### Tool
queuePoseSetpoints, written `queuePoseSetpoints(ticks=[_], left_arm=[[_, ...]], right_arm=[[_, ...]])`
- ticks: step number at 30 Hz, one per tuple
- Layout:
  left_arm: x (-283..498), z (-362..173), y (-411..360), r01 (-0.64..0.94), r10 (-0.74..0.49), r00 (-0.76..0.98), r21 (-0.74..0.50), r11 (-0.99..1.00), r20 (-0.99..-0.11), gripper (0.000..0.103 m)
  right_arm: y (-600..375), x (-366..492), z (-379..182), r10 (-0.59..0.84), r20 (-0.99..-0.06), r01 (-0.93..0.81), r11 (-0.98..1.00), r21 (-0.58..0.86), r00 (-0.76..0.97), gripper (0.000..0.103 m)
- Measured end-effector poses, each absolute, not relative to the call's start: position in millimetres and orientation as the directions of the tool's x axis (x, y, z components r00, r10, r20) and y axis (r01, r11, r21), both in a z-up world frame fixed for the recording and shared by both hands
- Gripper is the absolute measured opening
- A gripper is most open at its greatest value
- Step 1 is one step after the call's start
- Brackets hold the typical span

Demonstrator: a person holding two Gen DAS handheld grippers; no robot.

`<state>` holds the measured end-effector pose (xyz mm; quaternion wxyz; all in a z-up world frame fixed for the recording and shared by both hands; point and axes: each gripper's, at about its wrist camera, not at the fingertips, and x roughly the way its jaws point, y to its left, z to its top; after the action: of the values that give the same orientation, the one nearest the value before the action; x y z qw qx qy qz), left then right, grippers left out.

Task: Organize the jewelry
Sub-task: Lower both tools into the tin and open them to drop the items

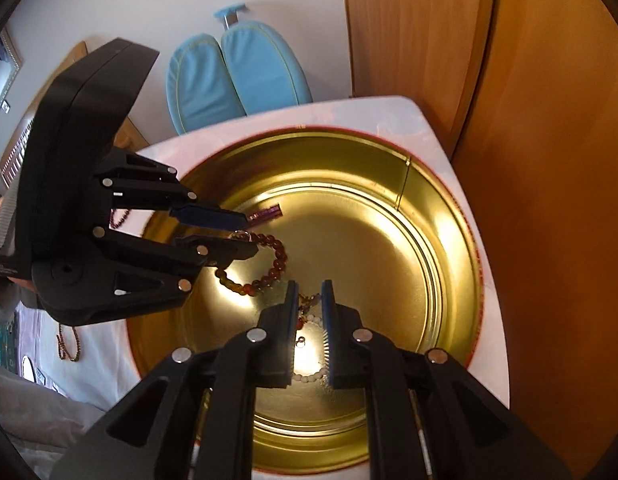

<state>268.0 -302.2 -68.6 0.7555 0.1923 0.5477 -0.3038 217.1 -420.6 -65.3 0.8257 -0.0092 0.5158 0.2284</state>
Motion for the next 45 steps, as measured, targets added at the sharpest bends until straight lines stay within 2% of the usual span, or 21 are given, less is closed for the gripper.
queuePoseSetpoints(ticks=[4,11,25,29,30,31,32,33,34,35,36,45], left_arm=[[277,-88,-302,0.699,-0.226,0.160,-0.051,0.713,-0.961,0.022],[277,-99,-306,0.727,-0.201,0.166,-0.017,0.686,-0.965,0.022],[266,-103,-314,0.715,-0.201,0.160,-0.027,0.699,-0.967,0.022],[265,-101,-314,0.709,-0.194,0.173,-0.015,0.705,-0.966,0.022],[263,-98,-314,0.718,-0.191,0.192,0.005,0.696,-0.963,0.022],[261,-91,-315,0.726,-0.185,0.215,0.030,0.687,-0.959,0.028],[260,-85,-314,0.727,-0.183,0.236,0.048,0.685,-0.954,0.035],[260,-80,-313,0.724,-0.185,0.255,0.061,0.687,-0.949,0.056],[259,-74,-312,0.717,-0.188,0.279,0.074,0.694,-0.942,0.071],[259,-70,-311,0.711,-0.194,0.301,0.084,0.698,-0.934,0.073],[260,-66,-310,0.707,-0.198,0.313,0.088,0.702,-0.929,0.073],[254,-66,-307,0.701,-0.173,0.307,0.100,0.706,-0.936,0.073]], right_arm=[[-412,228,-81,0.369,-0.885,-0.417,0.879,0.233,0.284,0.012],[-409,235,-97,0.360,-0.910,-0.436,0.866,0.244,0.206,0.012],[-401,232,-107,0.355,-0.915,-0.457,0.857,0.237,0.193,0.012],[-399,229,-102,0.333,-0.917,-0.477,0.856,0.197,0.219,0.013],[-398,226,-99,0.319,-0.918,-0.488,0.856,0.172,0.236,0.013],[-397,223,-94,0.312,-0.915,-0.502,0.852,0.149,0.257,0.013],[-397,220,-90,0.319,-0.908,-0.517,0.844,0.142,0.271,0.018],[-398,218,-86,0.332,-0.902,-0.528,0.836,0.147,0.275,0.033],[-398,216,-83,0.342,-0.897,-0.536,0.831,0.149,0.281,0.044],[-399,214,-80,0.343,-0.892,-0.539,0.830,0.141,0.294,0.065],[-399,213,-78,0.344,-0.887,-0.543,0.829,0.133,0.309,0.069],[-403,207,-72,0.362,-0.875,-0.544,0.827,0.143,0.320,0.075]])
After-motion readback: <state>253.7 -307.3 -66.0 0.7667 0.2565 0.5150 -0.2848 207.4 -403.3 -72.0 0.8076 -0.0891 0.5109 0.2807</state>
